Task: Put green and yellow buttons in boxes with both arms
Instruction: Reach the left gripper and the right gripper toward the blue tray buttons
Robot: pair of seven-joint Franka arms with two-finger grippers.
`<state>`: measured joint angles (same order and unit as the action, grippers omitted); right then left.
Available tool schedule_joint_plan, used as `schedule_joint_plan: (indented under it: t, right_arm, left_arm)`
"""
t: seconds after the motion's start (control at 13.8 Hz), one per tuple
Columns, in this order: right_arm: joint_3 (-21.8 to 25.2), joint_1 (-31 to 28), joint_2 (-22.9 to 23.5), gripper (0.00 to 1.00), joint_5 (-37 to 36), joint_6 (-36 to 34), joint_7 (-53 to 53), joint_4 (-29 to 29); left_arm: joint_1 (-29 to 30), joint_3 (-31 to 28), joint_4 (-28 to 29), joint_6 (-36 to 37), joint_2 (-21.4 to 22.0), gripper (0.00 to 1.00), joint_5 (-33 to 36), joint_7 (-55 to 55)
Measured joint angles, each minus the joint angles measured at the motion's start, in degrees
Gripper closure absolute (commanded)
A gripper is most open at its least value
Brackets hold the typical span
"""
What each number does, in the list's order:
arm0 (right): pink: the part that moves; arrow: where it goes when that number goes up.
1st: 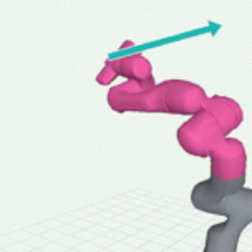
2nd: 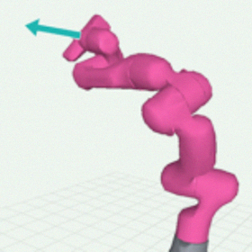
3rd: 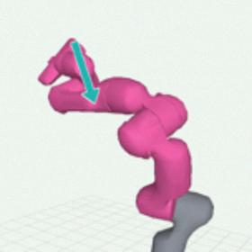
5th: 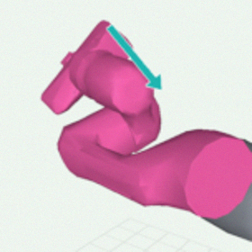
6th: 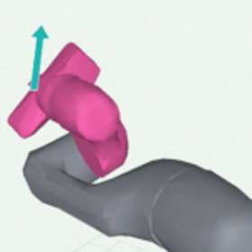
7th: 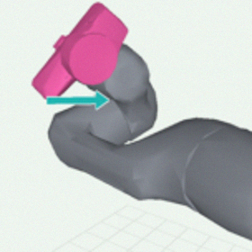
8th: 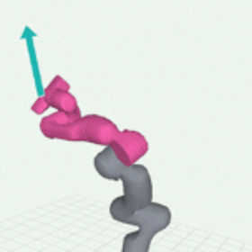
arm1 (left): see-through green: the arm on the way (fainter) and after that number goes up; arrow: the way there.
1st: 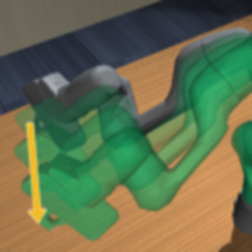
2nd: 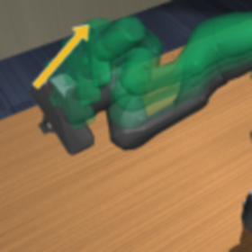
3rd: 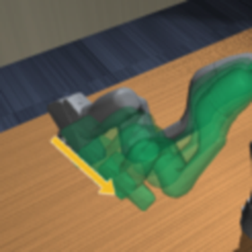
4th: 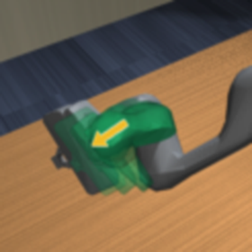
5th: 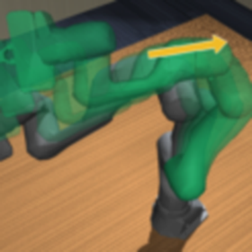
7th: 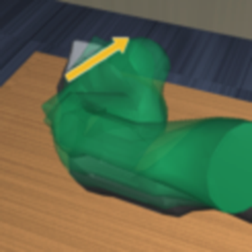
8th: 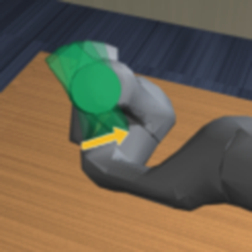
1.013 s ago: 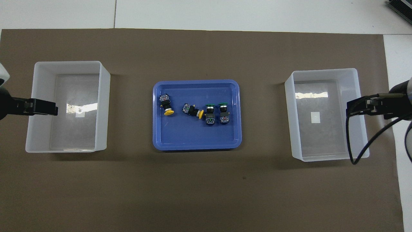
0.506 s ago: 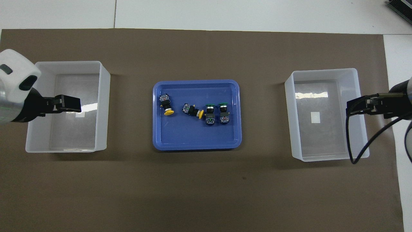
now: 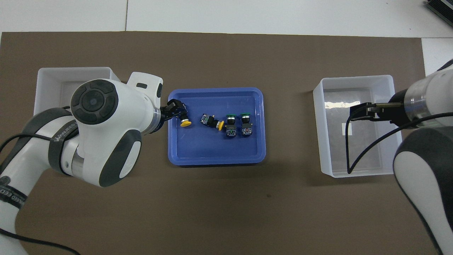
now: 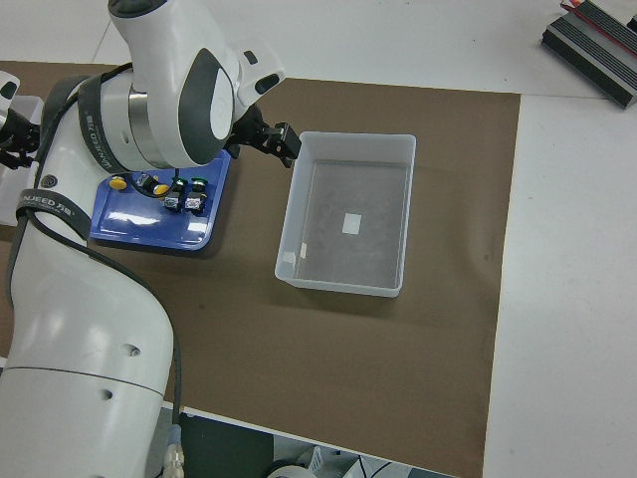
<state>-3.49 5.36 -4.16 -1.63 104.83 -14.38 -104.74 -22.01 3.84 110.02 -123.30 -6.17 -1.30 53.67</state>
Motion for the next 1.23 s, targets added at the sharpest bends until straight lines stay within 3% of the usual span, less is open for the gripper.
schedule_joint_plan:
  t: [0.36, 0.72, 1.23]
  right_arm:
    - [-0.13, 5.31, 1.32, 0.0, 0.77, 9.38, -2.23, -5.35]
    - [-0.19, 10.18, 8.64, 0.0, 2.38, 19.56, -5.51, -5.99]
    - [-0.2, 13.18, 15.21, 0.0, 2.4, 28.36, -7.77, -6.03]
  left_arm:
    - [-0.54, -0.09, 1.9, -7.67, -4.82, 0.0, 2.21, 0.01]
    - [-1.58, -0.1, 1.92, -13.78, -11.03, 0.0, 6.9, 0.01]
    - [-1.79, -0.12, 1.87, -17.35, -12.83, 0.0, 7.52, 0.01]
